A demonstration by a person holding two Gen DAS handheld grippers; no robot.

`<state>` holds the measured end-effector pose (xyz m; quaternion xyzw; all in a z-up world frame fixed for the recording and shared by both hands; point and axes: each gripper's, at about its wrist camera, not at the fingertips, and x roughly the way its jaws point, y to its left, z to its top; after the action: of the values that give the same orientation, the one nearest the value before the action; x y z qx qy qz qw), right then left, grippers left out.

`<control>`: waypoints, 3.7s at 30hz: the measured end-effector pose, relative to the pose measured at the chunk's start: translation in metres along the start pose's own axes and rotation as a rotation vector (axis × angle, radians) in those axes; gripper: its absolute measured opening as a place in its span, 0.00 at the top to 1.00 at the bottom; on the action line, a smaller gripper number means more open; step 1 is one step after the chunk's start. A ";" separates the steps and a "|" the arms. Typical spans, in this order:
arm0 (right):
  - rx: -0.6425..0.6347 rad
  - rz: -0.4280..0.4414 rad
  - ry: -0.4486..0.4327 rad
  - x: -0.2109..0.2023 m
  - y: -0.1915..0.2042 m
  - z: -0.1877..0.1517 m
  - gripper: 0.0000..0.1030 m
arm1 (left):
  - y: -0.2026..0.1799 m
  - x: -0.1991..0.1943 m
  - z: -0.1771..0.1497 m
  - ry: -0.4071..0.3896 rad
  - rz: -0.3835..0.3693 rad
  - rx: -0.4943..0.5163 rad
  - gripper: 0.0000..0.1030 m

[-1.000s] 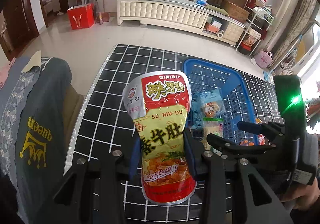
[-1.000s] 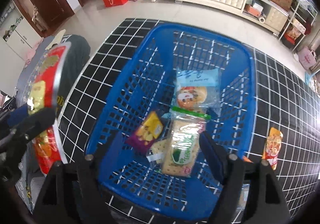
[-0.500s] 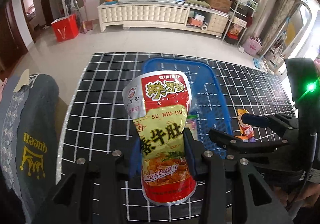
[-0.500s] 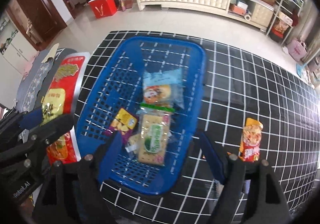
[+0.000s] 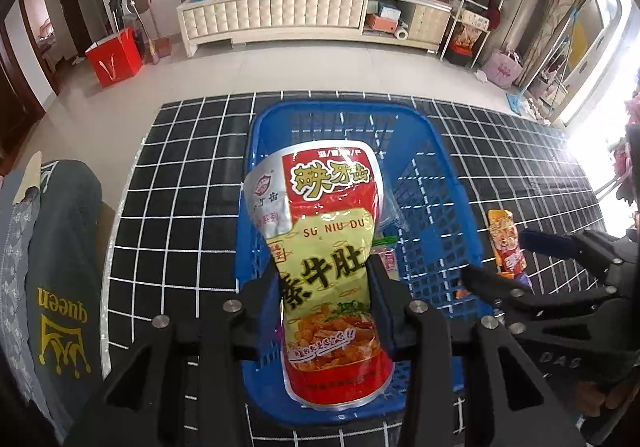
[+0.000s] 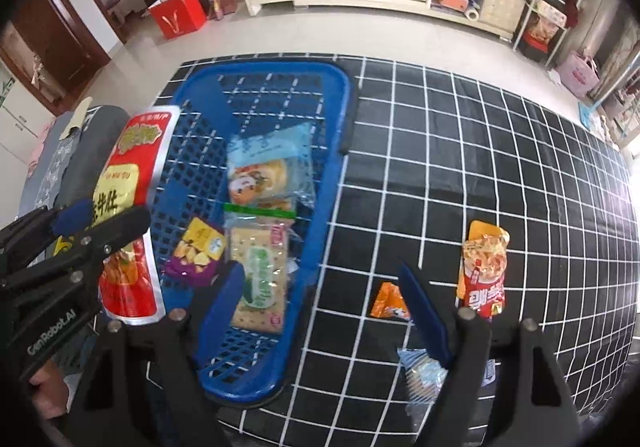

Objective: Organize snacks
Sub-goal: 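Lower the SU NIU DU bag into the basket and open the left tool, then move both open tools from the basket to the remaining snacks on the mat, then grasp the red-orange snack pack with the right tool while the left tool approaches the orange flat pack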

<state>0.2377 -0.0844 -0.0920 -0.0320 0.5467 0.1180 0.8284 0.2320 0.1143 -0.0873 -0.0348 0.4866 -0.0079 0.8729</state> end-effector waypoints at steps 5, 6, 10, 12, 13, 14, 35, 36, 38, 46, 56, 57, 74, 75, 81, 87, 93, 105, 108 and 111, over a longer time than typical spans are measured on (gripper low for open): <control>0.009 -0.002 0.011 0.006 -0.003 0.003 0.20 | 0.004 0.014 -0.001 0.042 0.011 -0.005 0.46; 0.007 0.000 0.012 0.007 -0.002 0.003 0.20 | 0.004 0.014 -0.001 0.037 0.019 0.001 0.46; -0.005 0.013 0.013 0.007 0.005 0.002 0.20 | 0.006 0.008 -0.003 0.025 0.040 0.012 0.46; -0.007 0.024 0.015 0.007 0.008 0.001 0.20 | 0.008 0.001 -0.003 0.020 0.031 0.000 0.46; -0.008 0.030 0.014 0.005 0.010 0.000 0.20 | 0.009 -0.001 -0.003 0.018 0.031 -0.005 0.46; -0.010 0.032 0.011 0.004 0.011 -0.001 0.20 | 0.010 -0.005 -0.004 0.013 0.033 -0.011 0.46; 0.020 0.028 -0.110 -0.069 -0.029 -0.031 0.20 | -0.053 -0.061 -0.025 -0.052 0.020 0.048 0.45; 0.034 0.024 -0.117 -0.072 -0.036 -0.032 0.20 | -0.059 -0.062 -0.025 -0.052 0.015 0.053 0.33; 0.059 0.019 -0.123 -0.077 -0.047 -0.035 0.20 | -0.071 -0.064 -0.024 -0.072 -0.009 0.058 0.28; 0.105 -0.031 -0.131 -0.086 -0.091 -0.047 0.20 | -0.131 -0.056 -0.021 -0.049 -0.057 0.123 0.28; 0.163 -0.060 -0.091 -0.069 -0.153 -0.054 0.20 | -0.184 -0.017 -0.017 0.014 -0.077 0.173 0.28; 0.169 -0.065 -0.082 -0.065 -0.158 -0.053 0.20 | -0.189 -0.010 -0.016 0.028 -0.075 0.173 0.28; 0.221 -0.066 0.061 0.014 -0.222 -0.036 0.20 | -0.228 0.068 0.019 0.126 -0.032 0.292 0.28; 0.220 -0.062 0.063 0.016 -0.222 -0.035 0.20 | -0.230 0.071 0.020 0.126 -0.018 0.310 0.28; 0.179 -0.051 0.095 0.045 -0.213 -0.030 0.20 | -0.224 0.087 0.030 0.133 0.010 0.313 0.28; 0.151 -0.036 0.140 0.078 -0.200 -0.024 0.20 | -0.217 0.097 0.033 0.168 -0.031 0.296 0.28; 0.121 -0.054 0.162 0.101 -0.189 -0.028 0.23 | -0.214 0.102 0.031 0.159 -0.004 0.337 0.28; 0.091 -0.049 0.098 0.101 -0.188 -0.058 0.71 | -0.199 0.089 0.030 0.156 -0.020 0.279 0.28; 0.104 -0.028 0.082 0.097 -0.195 -0.065 0.76 | -0.198 0.089 0.028 0.167 -0.030 0.248 0.28; 0.125 -0.021 0.055 0.086 -0.209 -0.070 0.77 | -0.201 0.089 0.026 0.176 -0.034 0.236 0.28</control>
<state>0.2550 -0.2860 -0.2147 0.0106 0.5752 0.0742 0.8146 0.3051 -0.0893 -0.1354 0.0604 0.5562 -0.0830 0.8247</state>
